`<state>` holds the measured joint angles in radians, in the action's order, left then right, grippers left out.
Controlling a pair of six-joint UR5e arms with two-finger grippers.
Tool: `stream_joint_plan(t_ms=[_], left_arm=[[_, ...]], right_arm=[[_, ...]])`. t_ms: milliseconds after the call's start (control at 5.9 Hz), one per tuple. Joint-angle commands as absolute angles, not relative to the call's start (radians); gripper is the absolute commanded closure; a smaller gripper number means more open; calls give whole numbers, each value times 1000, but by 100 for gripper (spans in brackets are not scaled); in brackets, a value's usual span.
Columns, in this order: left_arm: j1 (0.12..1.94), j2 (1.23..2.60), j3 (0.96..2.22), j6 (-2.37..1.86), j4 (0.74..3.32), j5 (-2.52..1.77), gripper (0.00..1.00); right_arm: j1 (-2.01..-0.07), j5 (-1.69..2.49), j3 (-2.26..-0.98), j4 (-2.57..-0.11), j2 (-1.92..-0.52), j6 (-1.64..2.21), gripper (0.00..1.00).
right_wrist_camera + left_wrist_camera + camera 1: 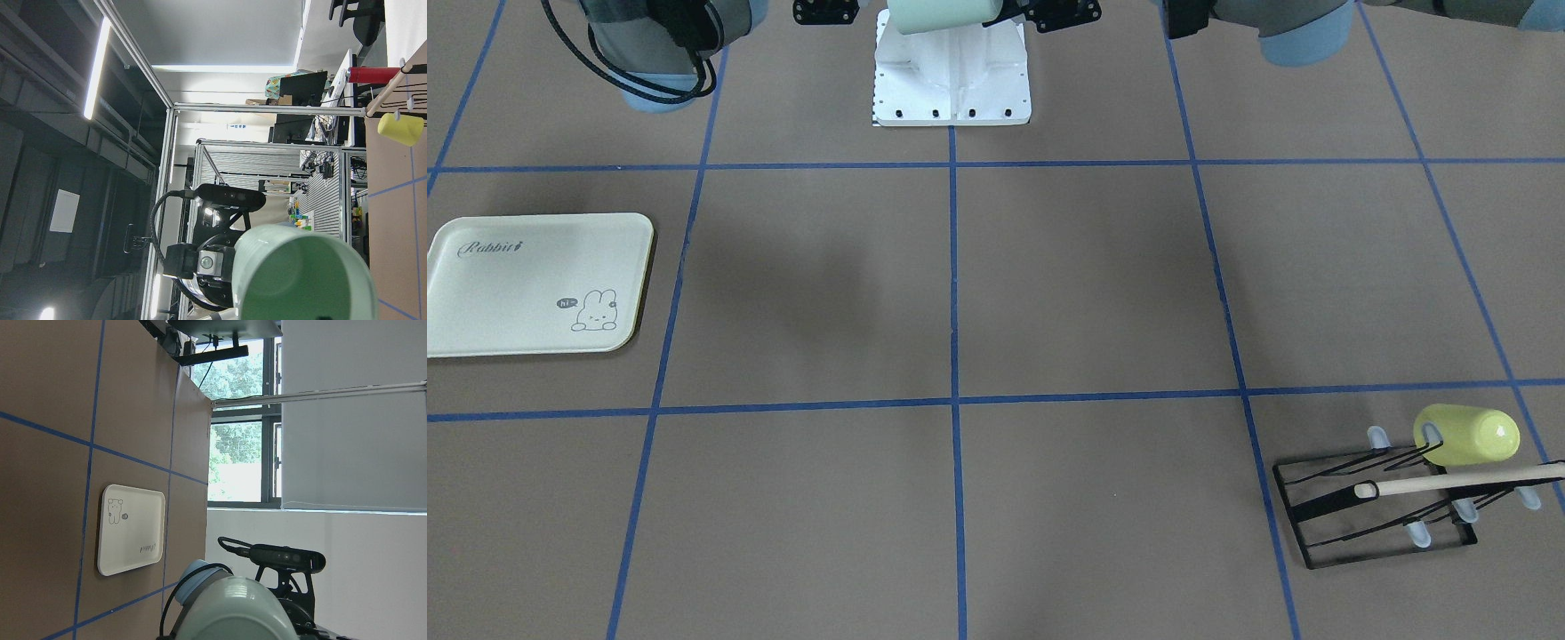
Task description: Left arm grabs green cup and hands to right arm on tray
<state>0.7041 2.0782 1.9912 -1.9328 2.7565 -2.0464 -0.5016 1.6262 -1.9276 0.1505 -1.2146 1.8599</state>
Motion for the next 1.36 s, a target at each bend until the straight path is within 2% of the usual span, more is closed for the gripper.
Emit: stream_joint_plan(t_ms=[0,170,339,678,1187], left_arm=[[704,2080,1990,-1933,2755,-2046,100],[704,2080,1990,-1933,2754,-2046,100],[703,2080,1982,-1931,2753,-2046,100],[703,2089,1959,-1930,2755,-2045,100],[701,2098,1953,-1930,2753,-2046,100]], right_arm=[[-502,1625,-1928,132,-1215,1853,26],[-502,1617,-1930,132,-1213,1853,29],[-502,1617,-1930,127,-1215,1853,36],[-500,1617,-1939,97,-1212,1852,38],[-502,1617,-1940,69,-1210,1852,47]])
